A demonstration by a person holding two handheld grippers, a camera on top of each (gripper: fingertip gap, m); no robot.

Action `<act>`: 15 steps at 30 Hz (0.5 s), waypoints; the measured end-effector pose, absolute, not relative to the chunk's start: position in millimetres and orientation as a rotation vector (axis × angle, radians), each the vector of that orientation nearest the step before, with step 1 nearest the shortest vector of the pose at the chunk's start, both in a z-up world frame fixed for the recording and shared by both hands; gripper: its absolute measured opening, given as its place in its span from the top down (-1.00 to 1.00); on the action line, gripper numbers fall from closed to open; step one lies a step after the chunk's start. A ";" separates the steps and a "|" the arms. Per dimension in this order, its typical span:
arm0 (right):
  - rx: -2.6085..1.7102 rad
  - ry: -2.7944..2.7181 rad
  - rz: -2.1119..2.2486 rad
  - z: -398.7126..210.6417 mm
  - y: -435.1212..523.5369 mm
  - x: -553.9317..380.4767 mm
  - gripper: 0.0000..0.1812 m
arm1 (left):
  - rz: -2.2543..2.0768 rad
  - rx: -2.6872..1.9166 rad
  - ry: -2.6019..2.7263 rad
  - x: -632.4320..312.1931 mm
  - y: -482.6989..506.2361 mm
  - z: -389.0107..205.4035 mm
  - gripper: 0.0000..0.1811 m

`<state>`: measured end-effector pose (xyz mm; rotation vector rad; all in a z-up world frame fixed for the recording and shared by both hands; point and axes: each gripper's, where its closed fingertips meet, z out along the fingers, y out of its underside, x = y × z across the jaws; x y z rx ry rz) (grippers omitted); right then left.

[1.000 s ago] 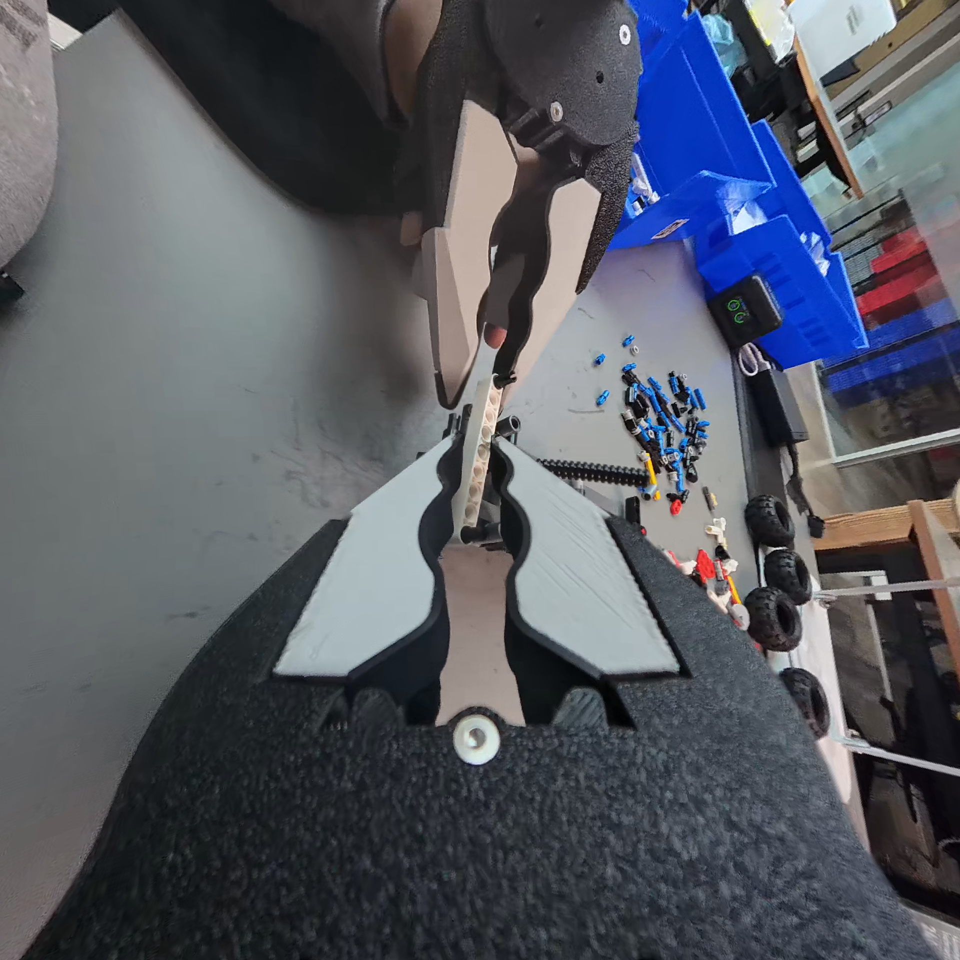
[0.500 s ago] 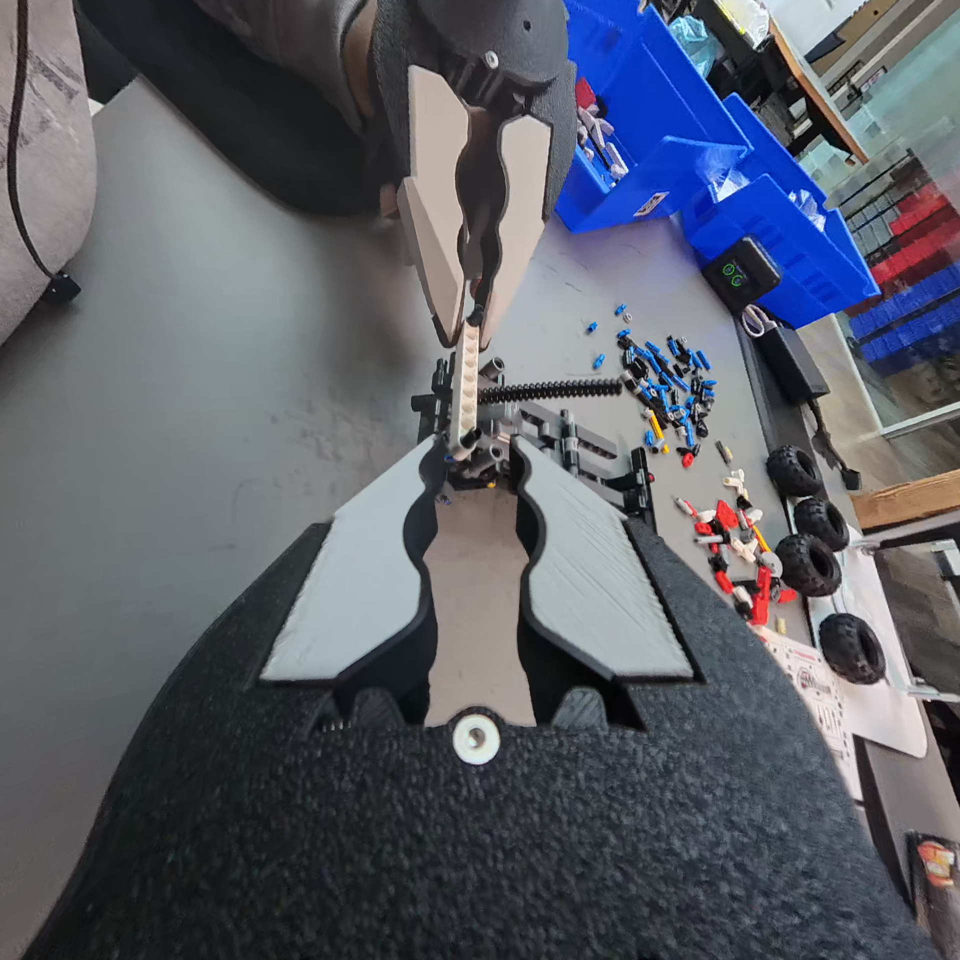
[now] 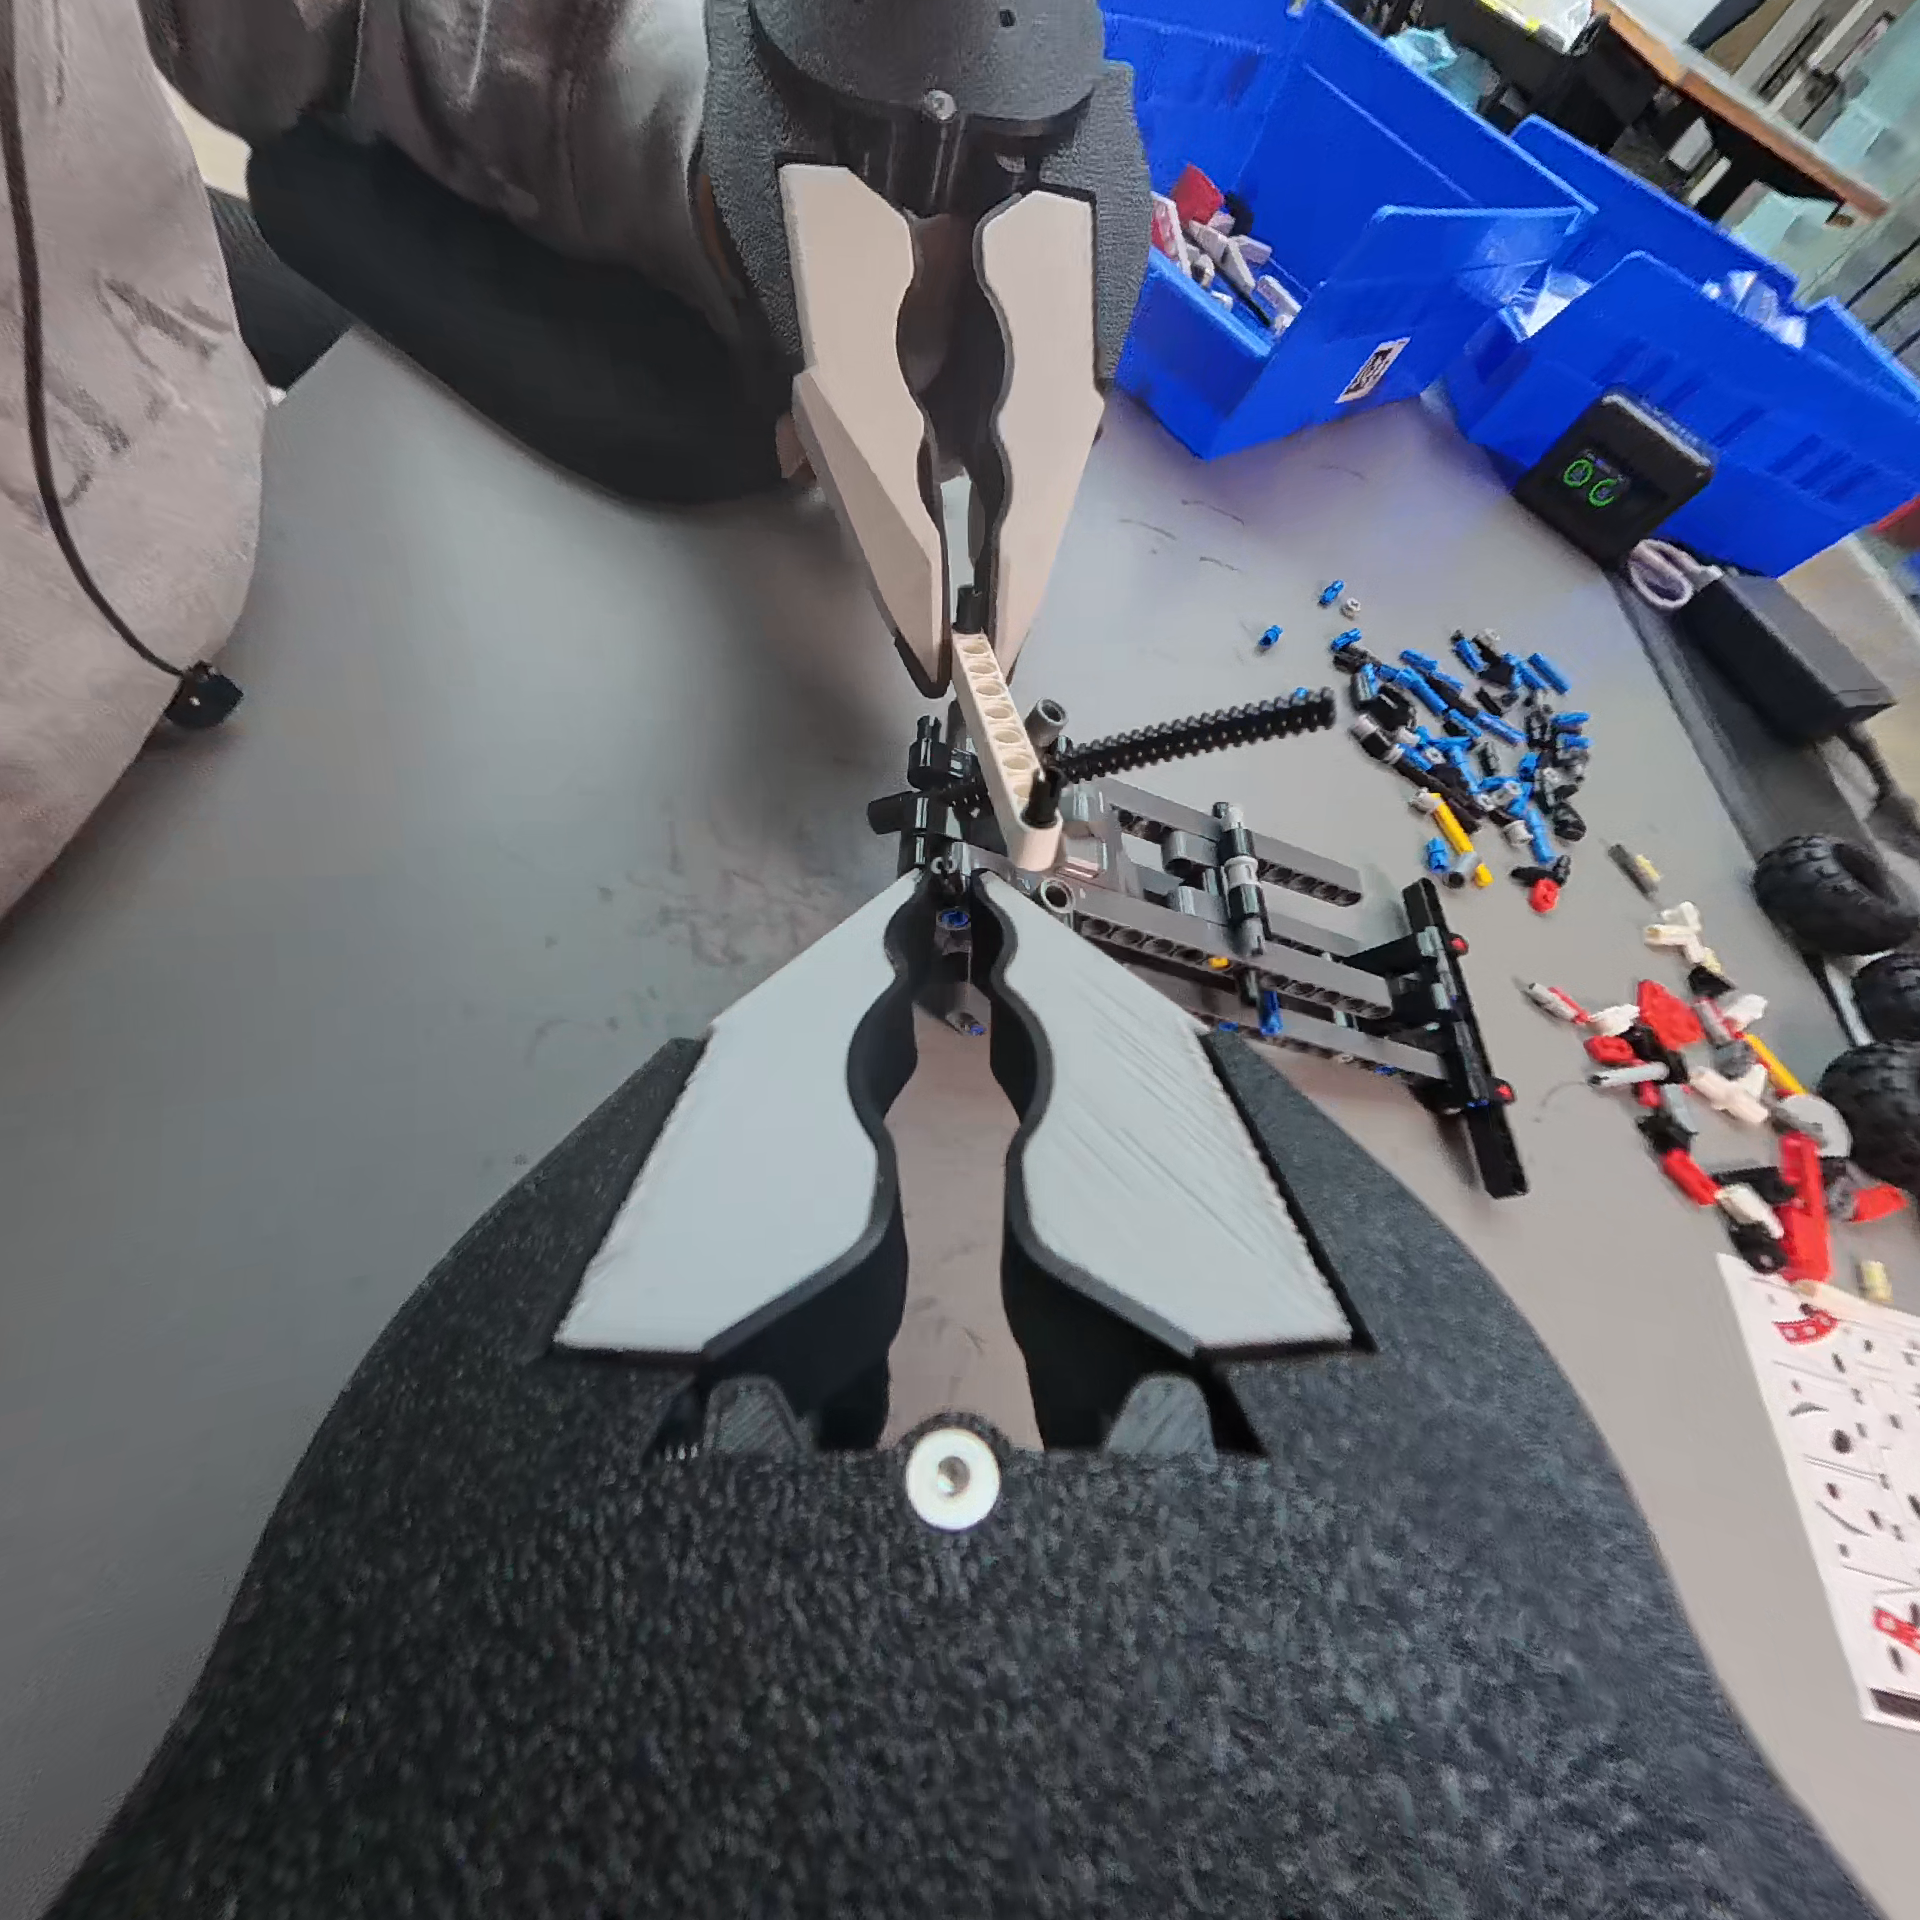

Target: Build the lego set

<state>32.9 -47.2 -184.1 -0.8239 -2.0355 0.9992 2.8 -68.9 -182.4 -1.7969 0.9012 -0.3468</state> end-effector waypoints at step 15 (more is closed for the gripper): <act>-0.960 -2.059 1.100 -184.1 -46.8 31.8 0.95 | -0.349 -1.797 0.916 2.8 -69.7 -182.5 0.91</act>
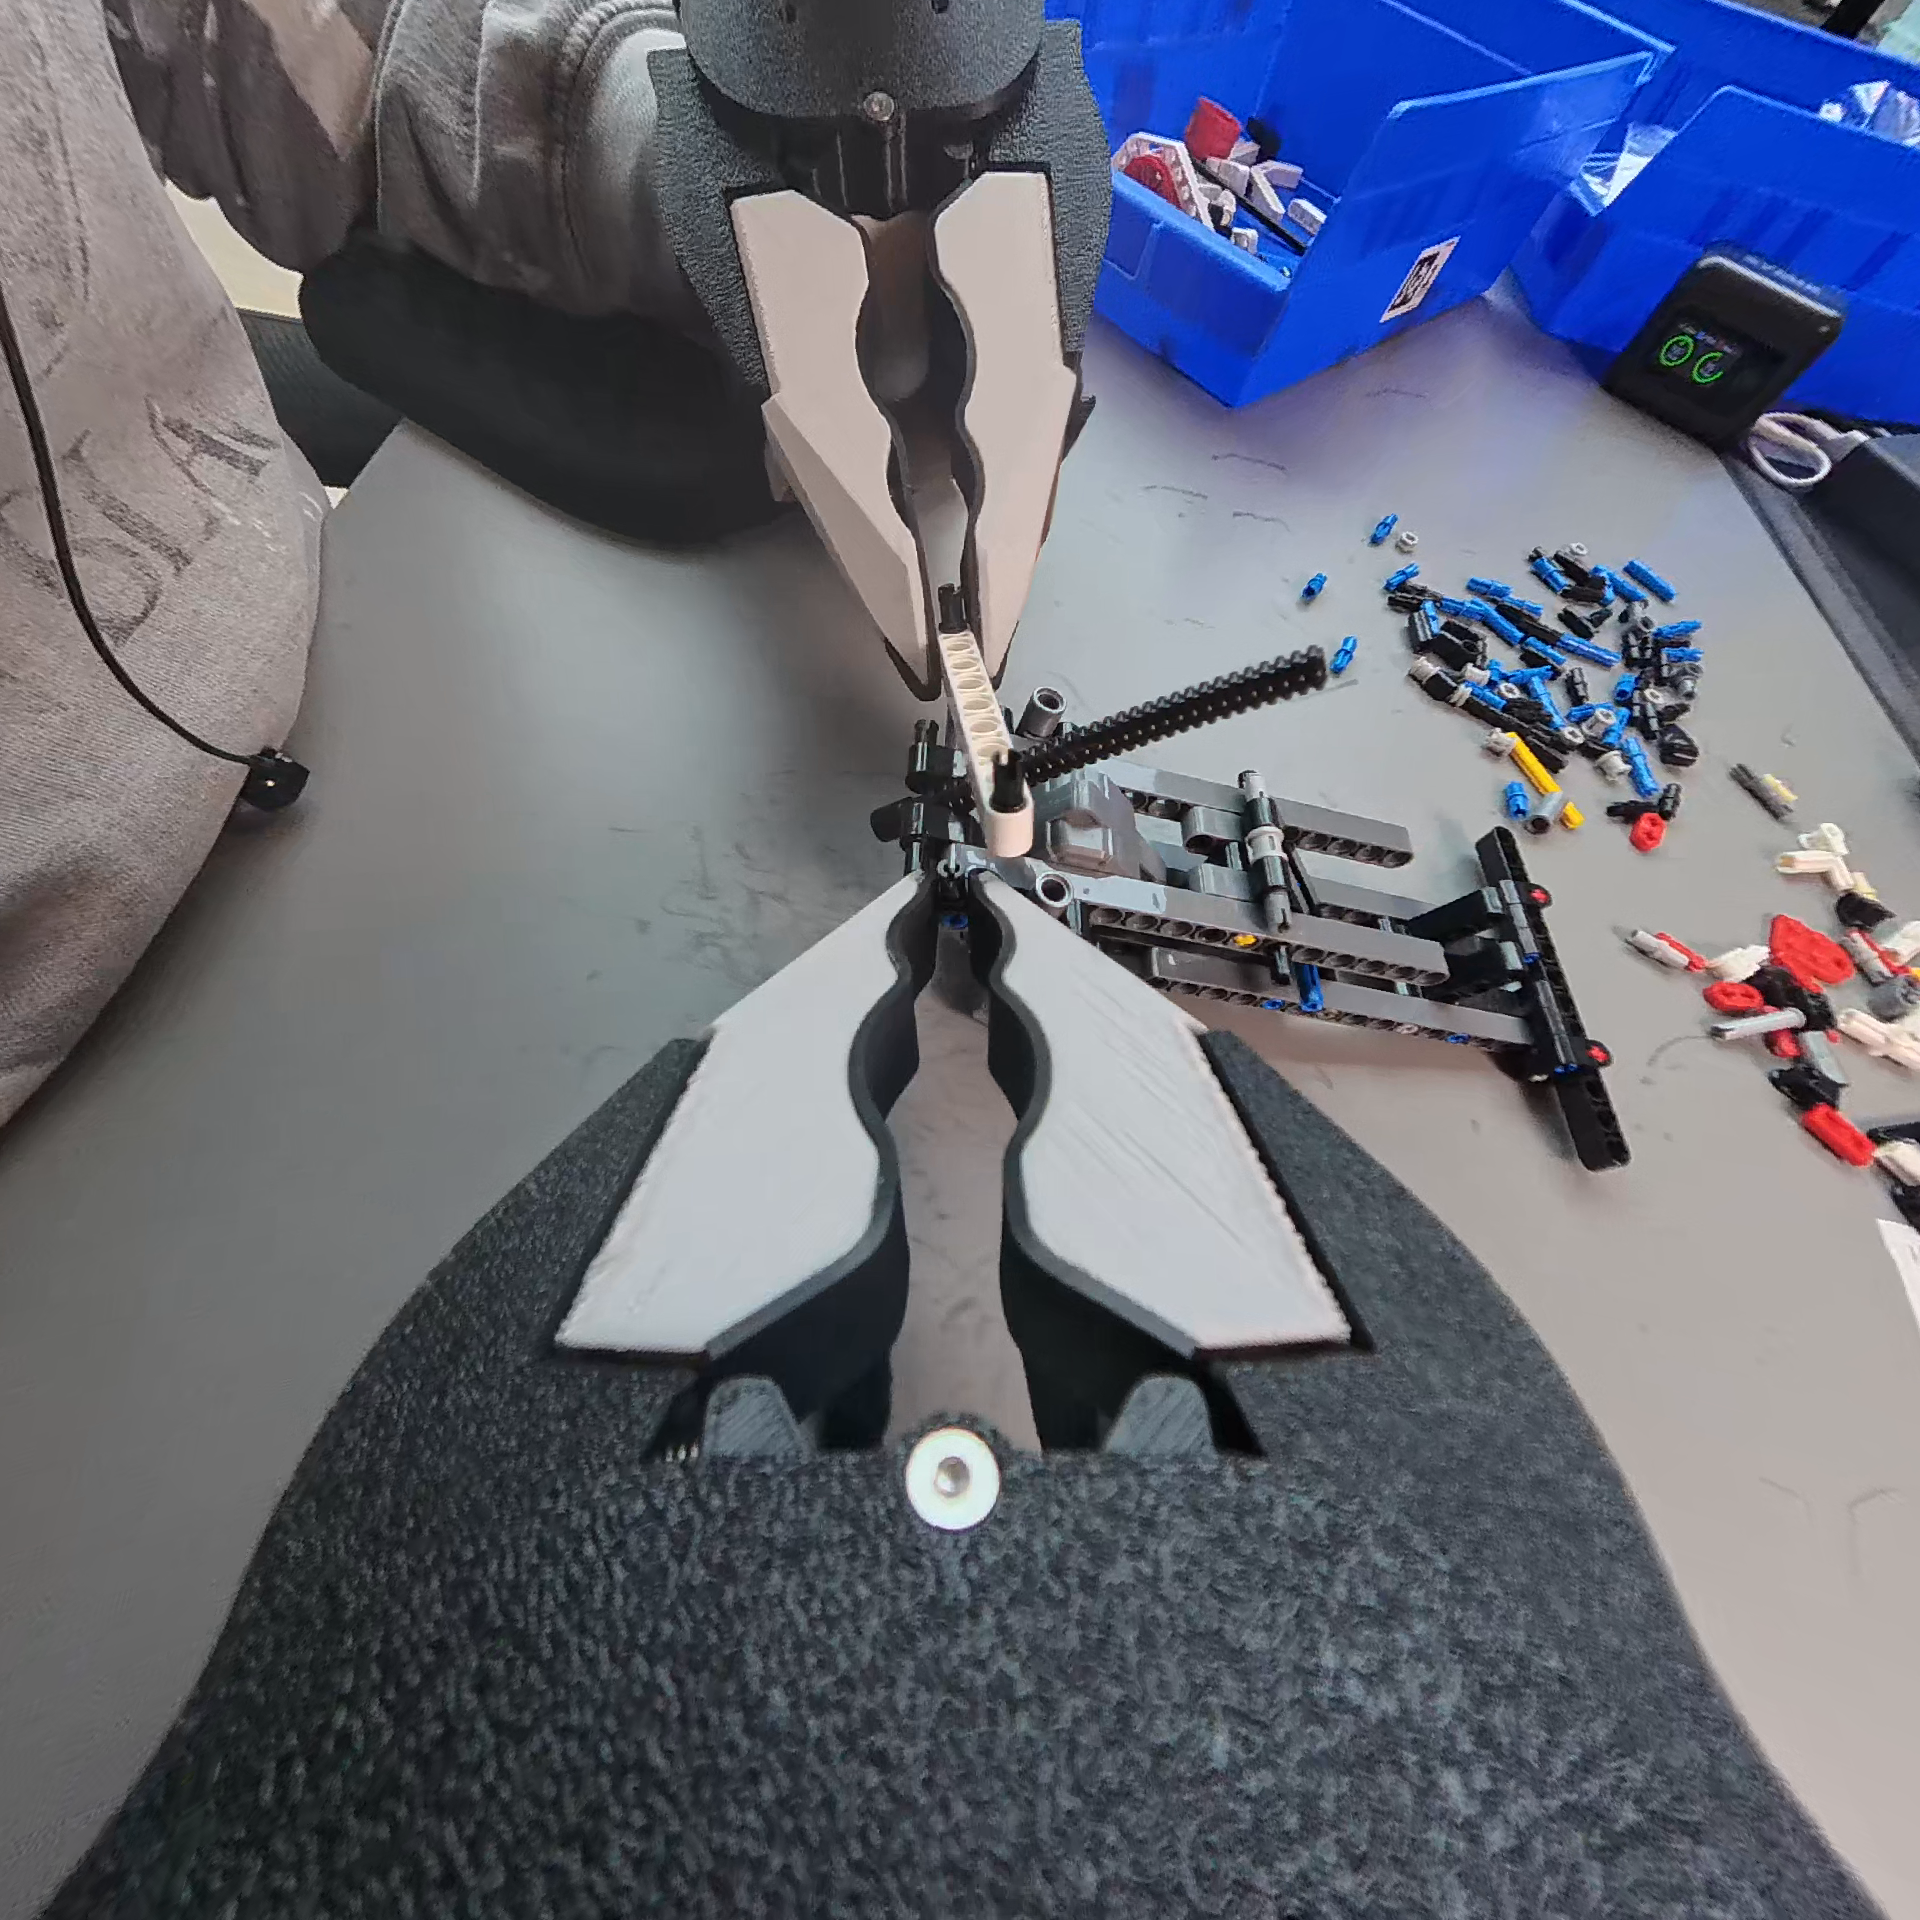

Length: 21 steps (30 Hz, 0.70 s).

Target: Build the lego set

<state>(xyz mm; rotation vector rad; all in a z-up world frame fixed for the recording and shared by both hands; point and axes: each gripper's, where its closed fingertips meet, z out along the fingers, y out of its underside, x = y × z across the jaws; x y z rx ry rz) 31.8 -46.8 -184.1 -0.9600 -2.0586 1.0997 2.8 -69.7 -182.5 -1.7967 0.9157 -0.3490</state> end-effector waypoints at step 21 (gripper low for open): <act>-0.980 -1.962 1.061 -167.3 -43.6 37.3 0.93 | -0.359 -1.813 1.156 0.5 -68.7 -181.9 0.90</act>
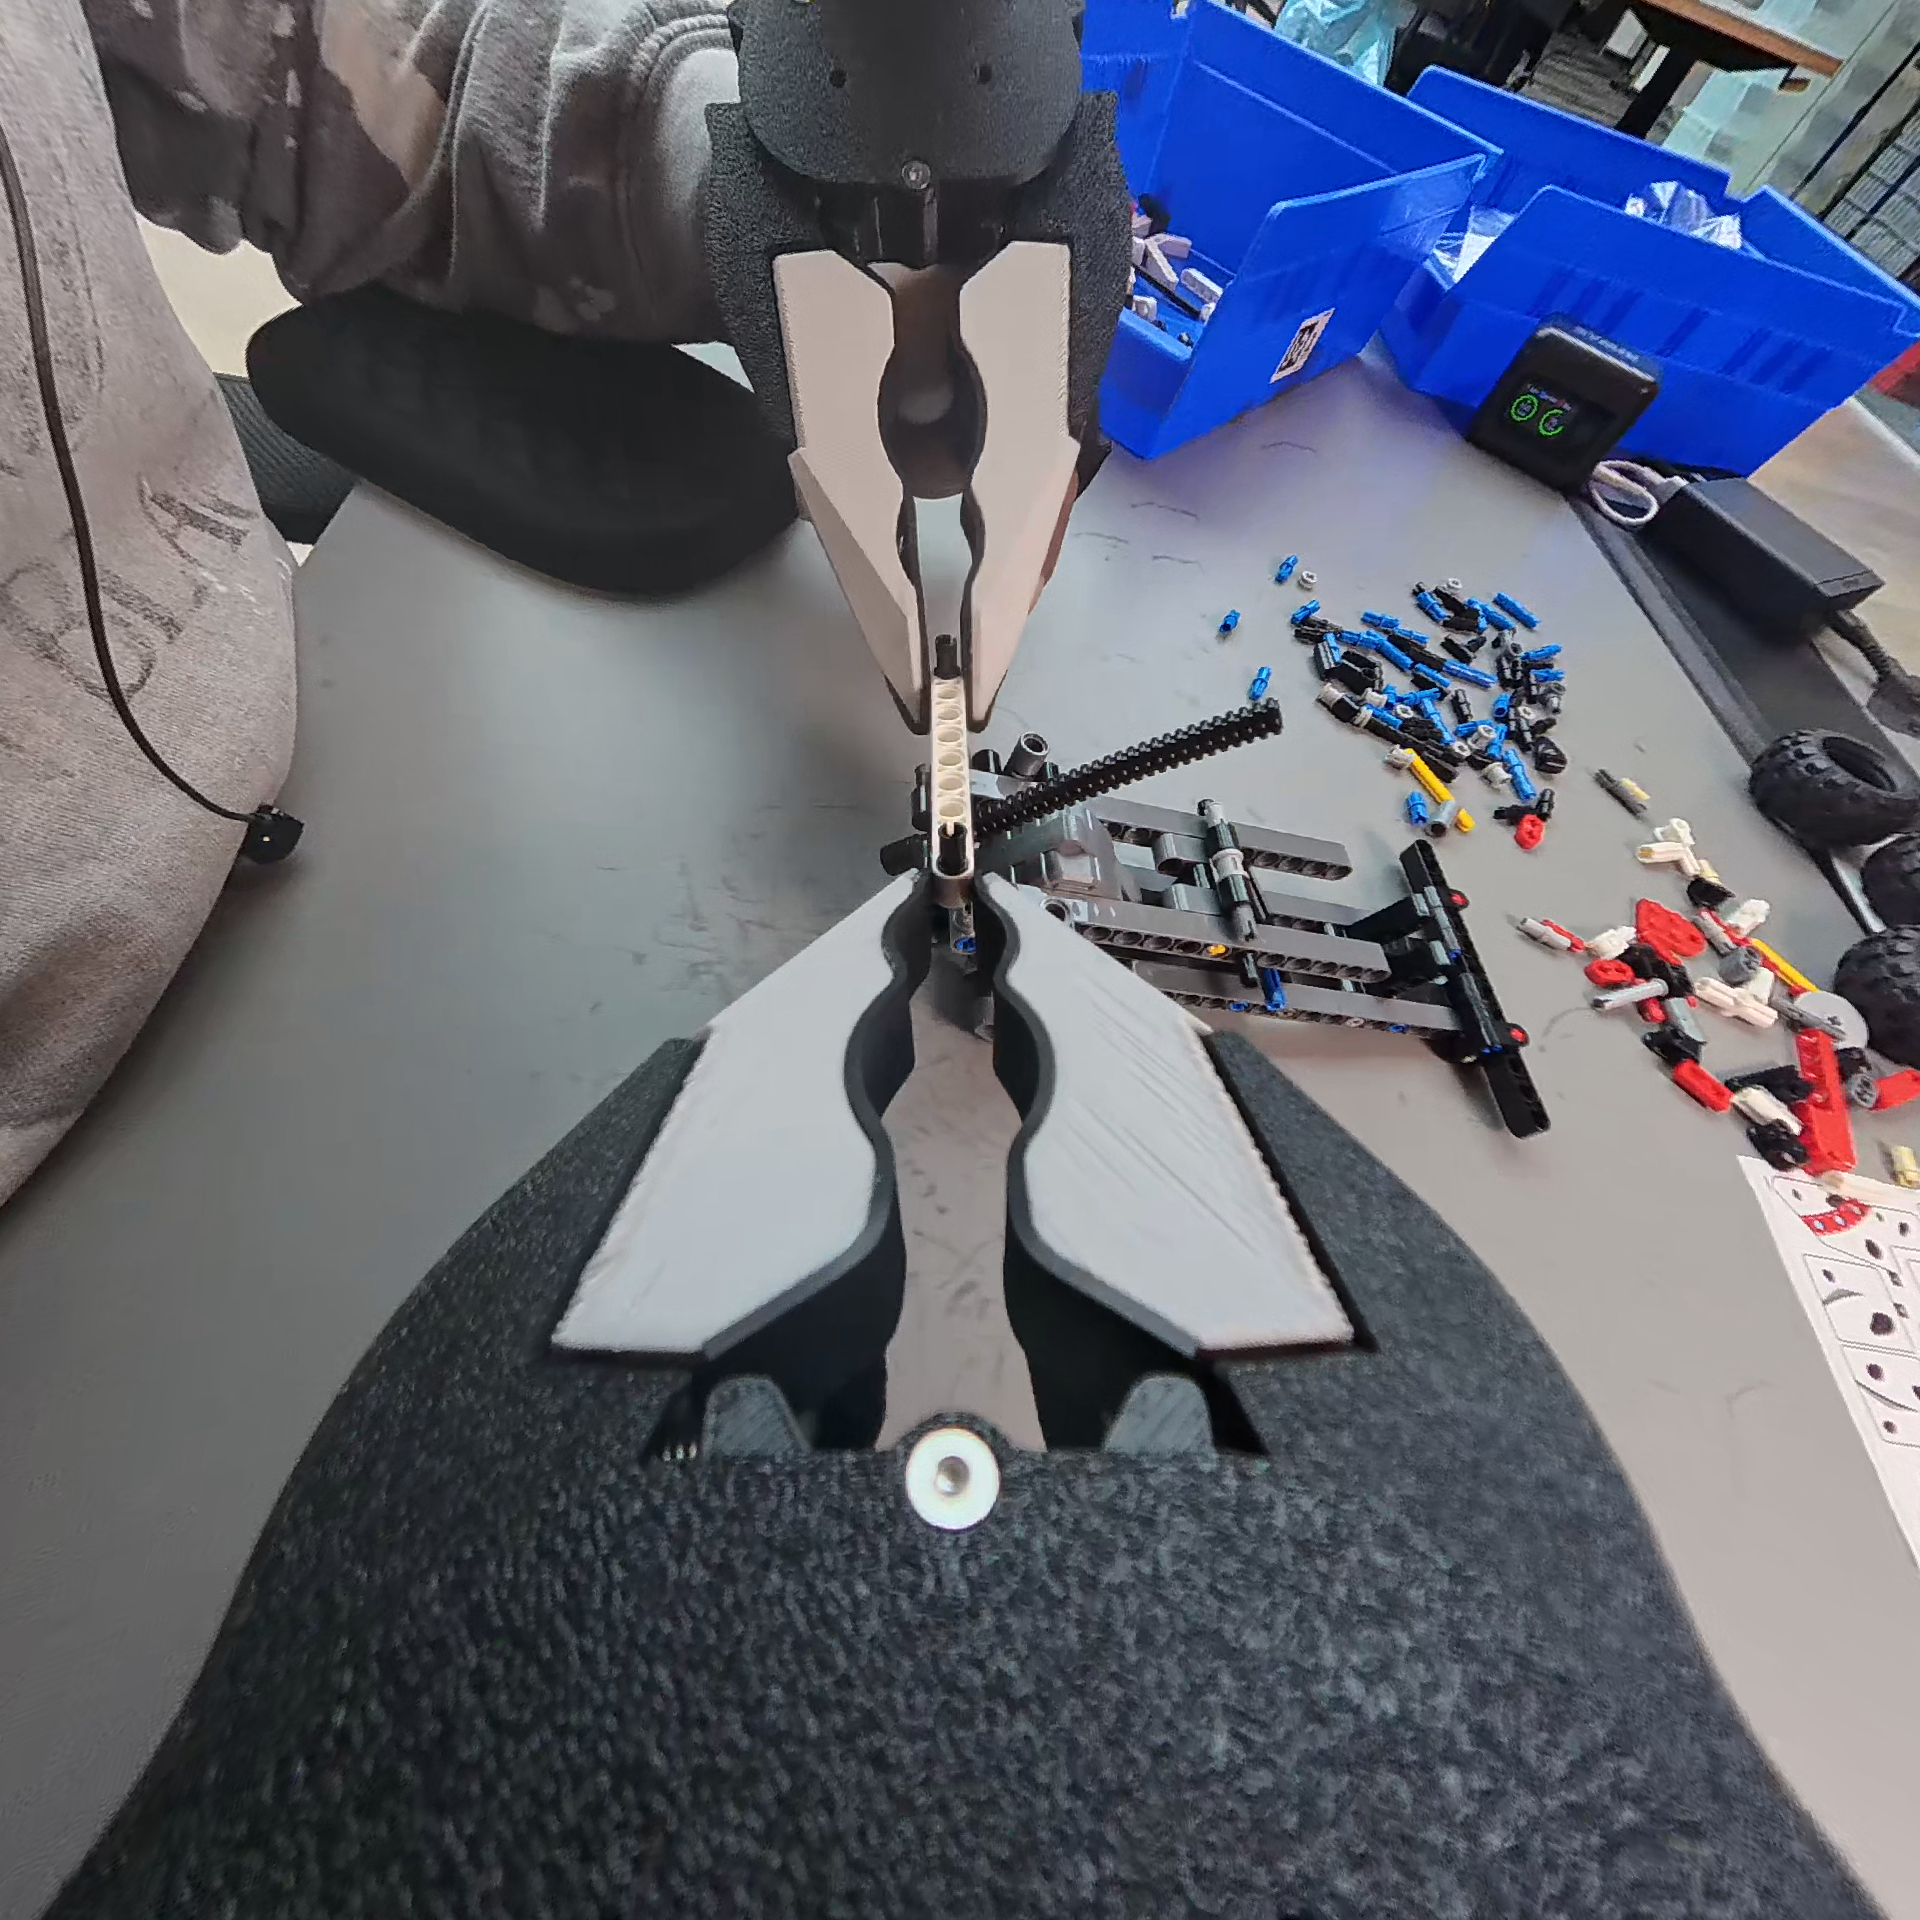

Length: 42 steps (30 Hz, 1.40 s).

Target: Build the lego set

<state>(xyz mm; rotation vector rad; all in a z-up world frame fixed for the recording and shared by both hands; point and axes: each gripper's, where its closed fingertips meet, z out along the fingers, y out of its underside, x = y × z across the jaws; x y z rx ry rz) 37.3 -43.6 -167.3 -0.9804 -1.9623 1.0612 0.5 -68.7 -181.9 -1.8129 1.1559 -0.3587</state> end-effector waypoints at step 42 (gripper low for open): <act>-0.995 -1.982 1.038 -176.8 -36.1 38.0 0.93 | -0.327 -1.799 1.139 1.5 -66.4 -178.7 0.90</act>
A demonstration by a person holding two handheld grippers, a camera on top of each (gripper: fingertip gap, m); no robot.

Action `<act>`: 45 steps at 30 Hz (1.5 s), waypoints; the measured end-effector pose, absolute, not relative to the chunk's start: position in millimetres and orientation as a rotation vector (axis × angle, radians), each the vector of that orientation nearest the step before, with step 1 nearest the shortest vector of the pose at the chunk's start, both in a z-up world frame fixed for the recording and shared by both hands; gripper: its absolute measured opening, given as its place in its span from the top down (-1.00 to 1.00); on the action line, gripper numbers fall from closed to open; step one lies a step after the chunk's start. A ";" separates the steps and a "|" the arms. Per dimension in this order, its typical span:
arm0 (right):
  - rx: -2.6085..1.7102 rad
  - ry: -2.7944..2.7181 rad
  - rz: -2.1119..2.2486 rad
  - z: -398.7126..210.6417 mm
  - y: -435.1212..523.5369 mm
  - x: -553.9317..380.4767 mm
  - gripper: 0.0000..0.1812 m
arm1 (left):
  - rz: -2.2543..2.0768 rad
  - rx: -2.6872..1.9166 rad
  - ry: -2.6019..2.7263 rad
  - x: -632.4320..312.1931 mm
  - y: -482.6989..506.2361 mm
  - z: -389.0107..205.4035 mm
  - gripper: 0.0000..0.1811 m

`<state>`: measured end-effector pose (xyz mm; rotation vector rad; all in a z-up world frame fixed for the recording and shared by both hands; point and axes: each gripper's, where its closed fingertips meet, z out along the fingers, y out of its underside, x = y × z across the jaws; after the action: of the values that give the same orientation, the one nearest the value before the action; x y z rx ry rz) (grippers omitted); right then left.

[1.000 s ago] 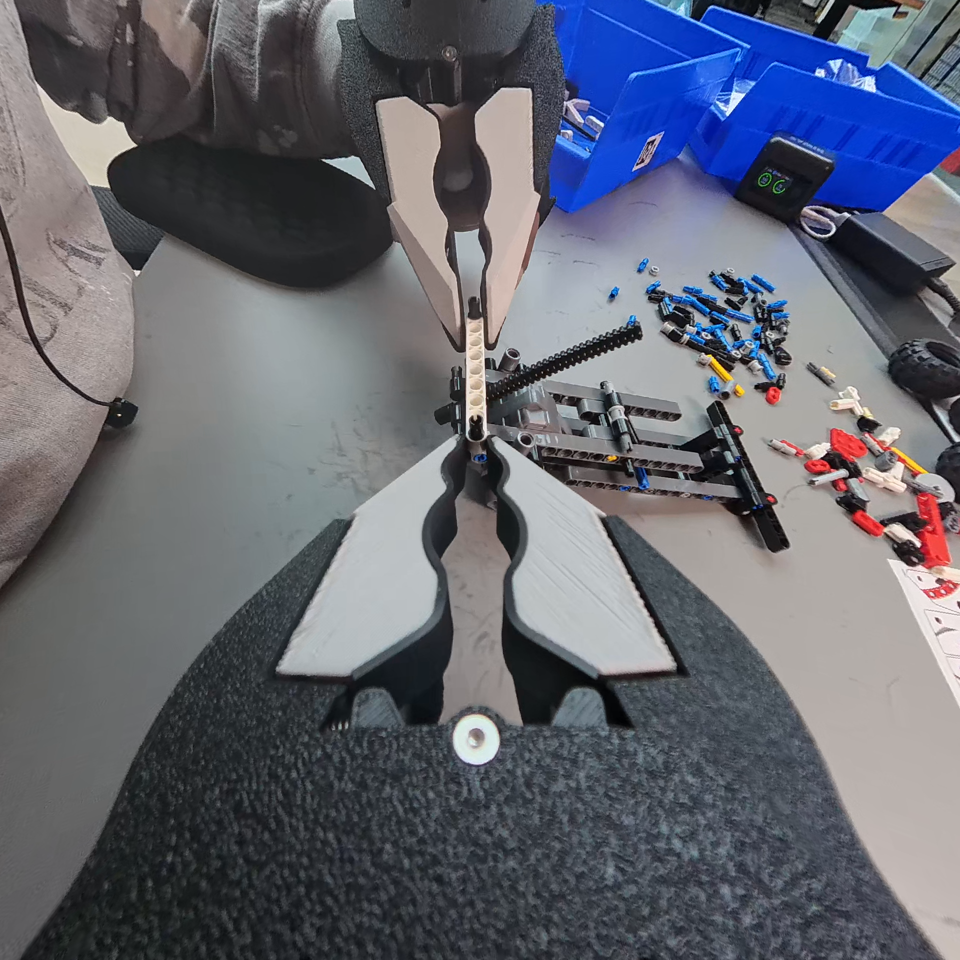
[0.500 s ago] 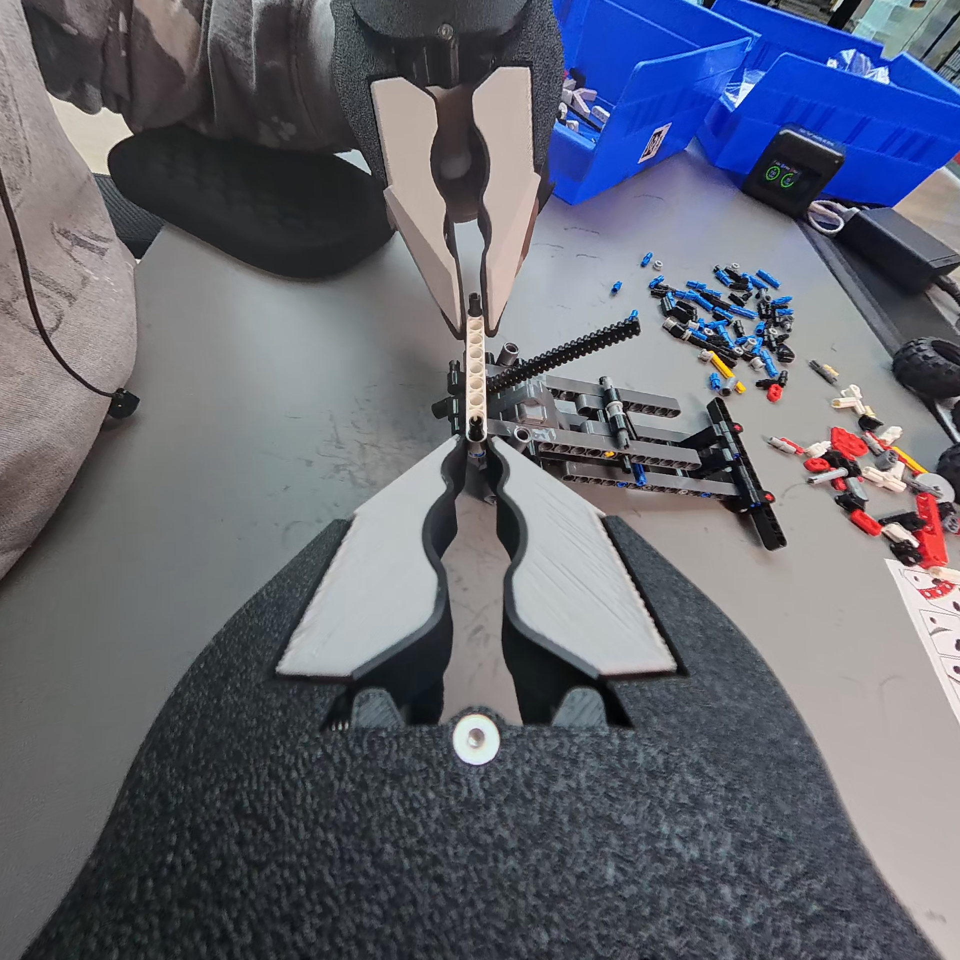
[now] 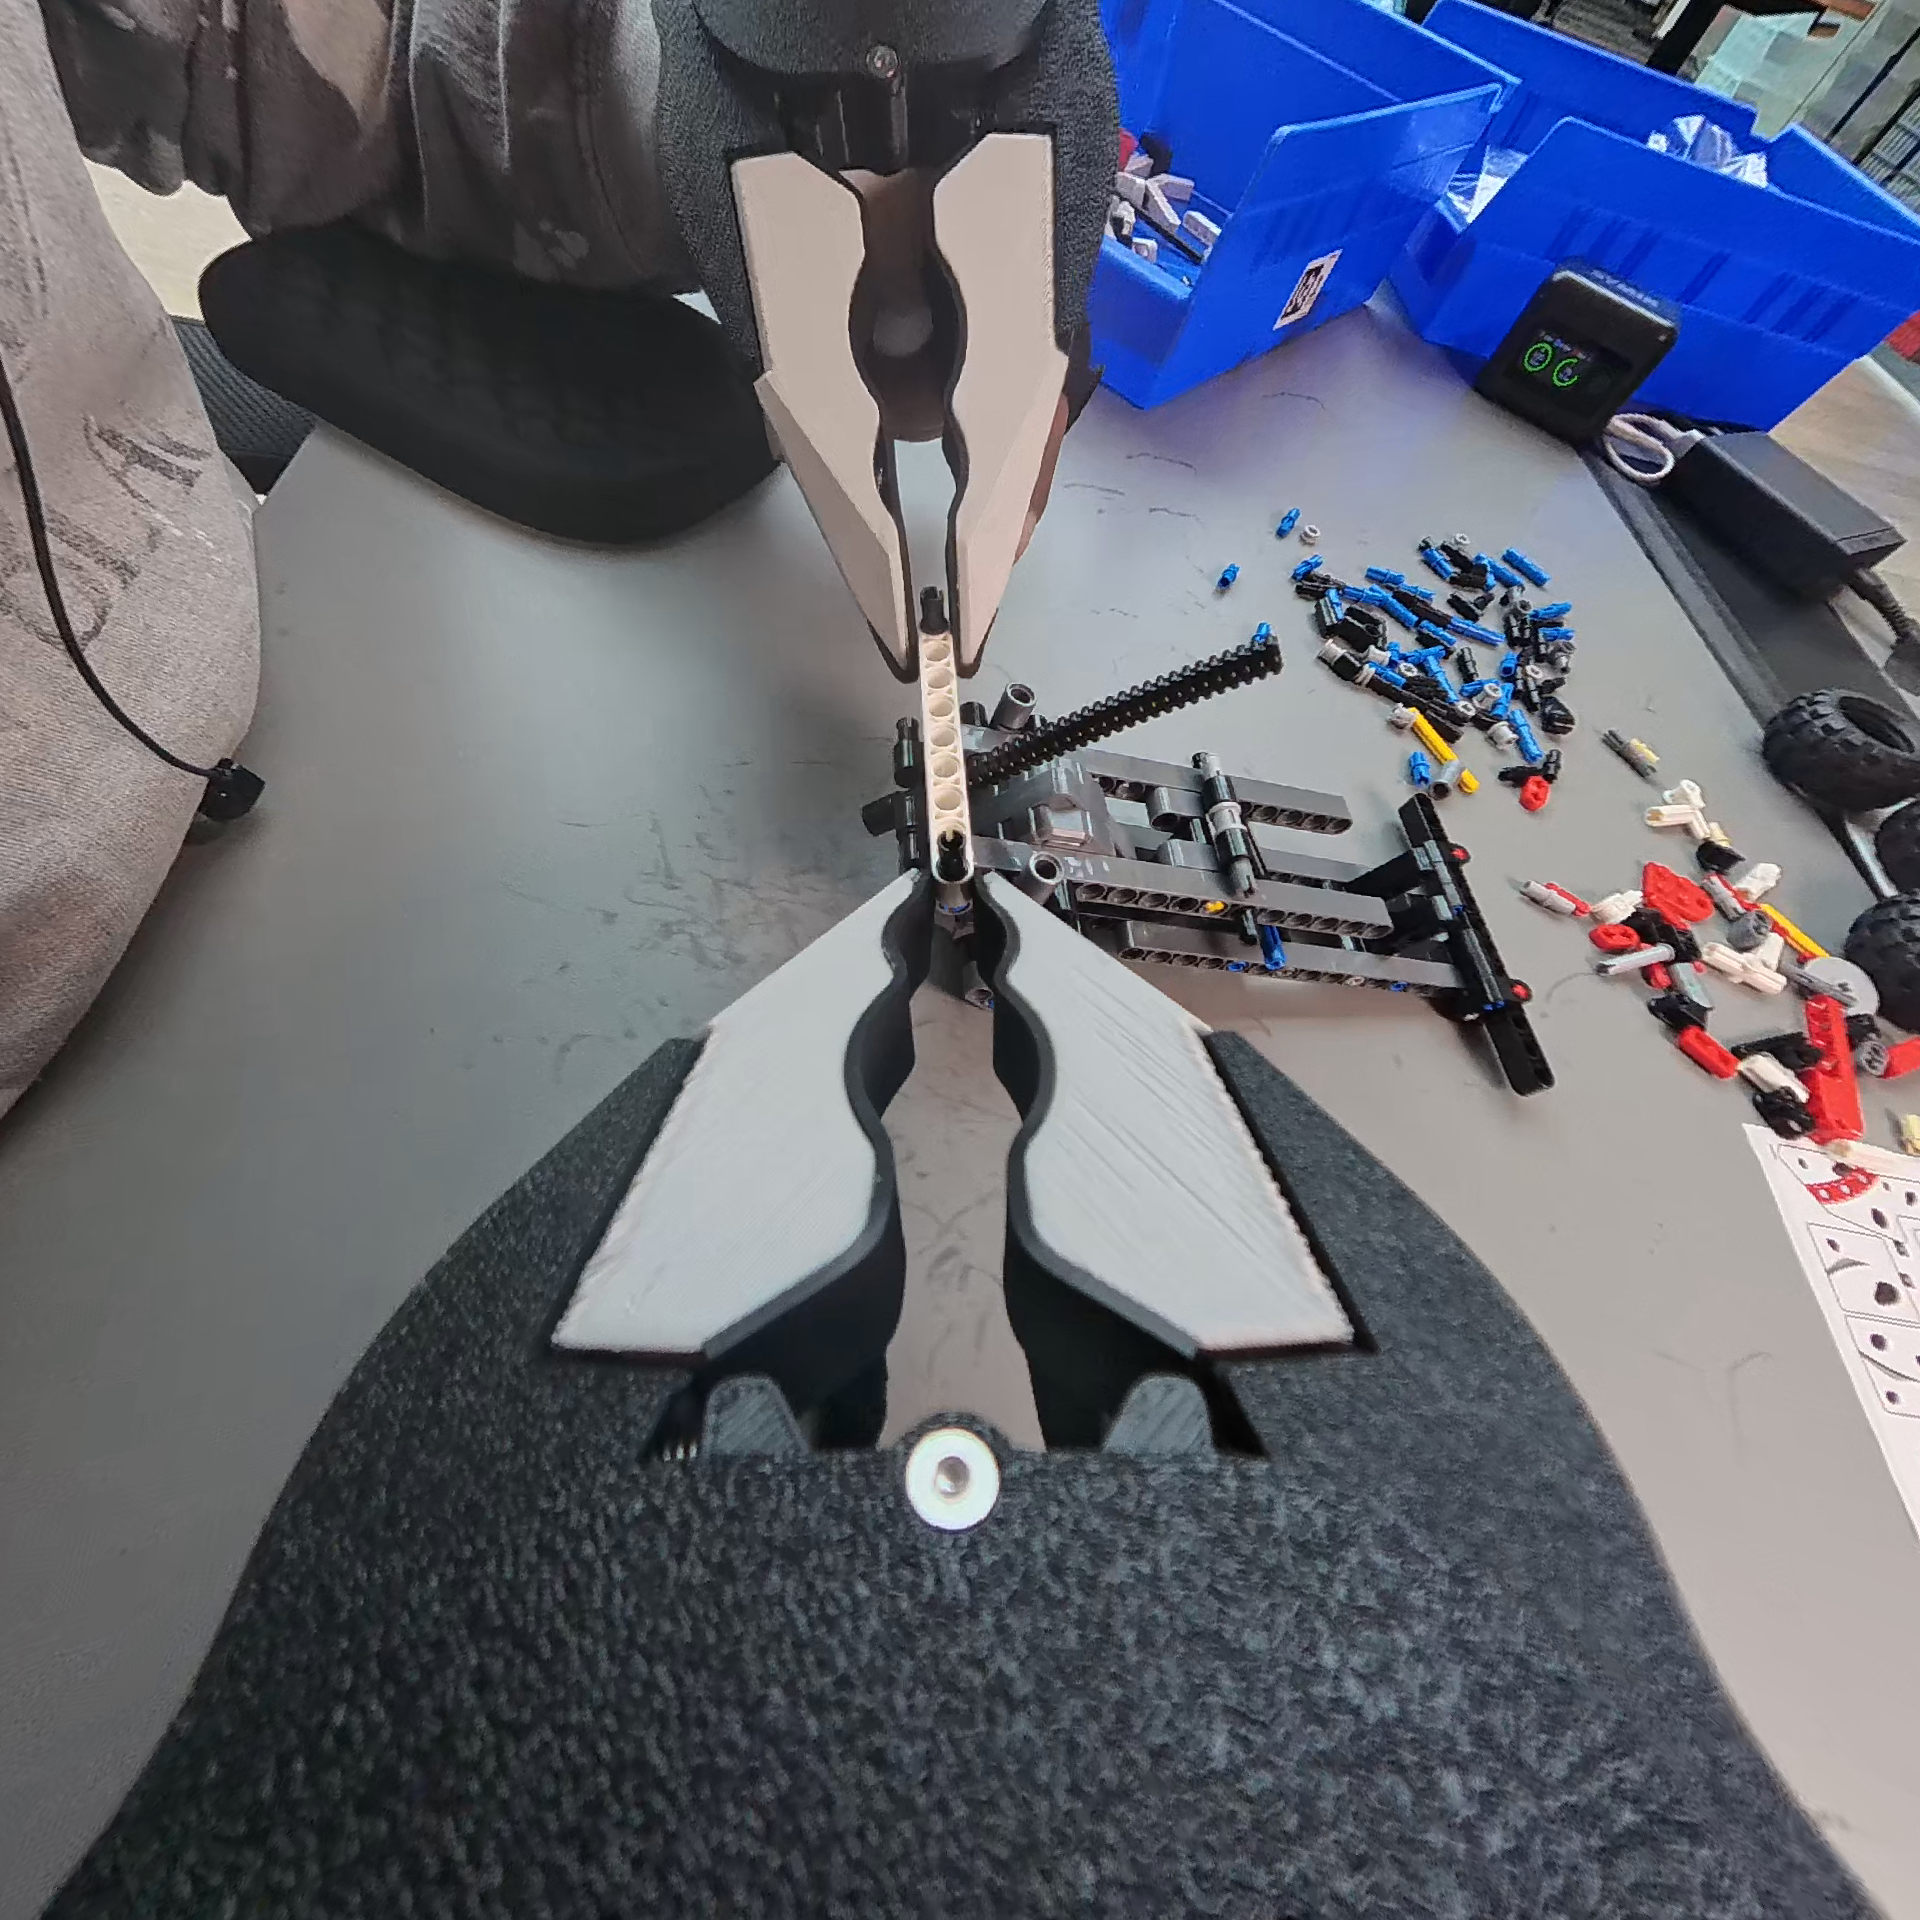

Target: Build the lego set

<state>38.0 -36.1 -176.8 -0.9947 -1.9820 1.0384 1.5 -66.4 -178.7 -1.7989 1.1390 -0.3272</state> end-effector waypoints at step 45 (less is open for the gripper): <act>-0.966 -2.256 0.703 -179.8 -42.4 19.8 0.91 | -0.297 -1.822 1.137 1.0 -59.8 -183.7 0.91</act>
<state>19.8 -42.4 -179.8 -0.9656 -2.2558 0.7034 1.0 -59.8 -183.7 -1.8224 1.1365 -0.2974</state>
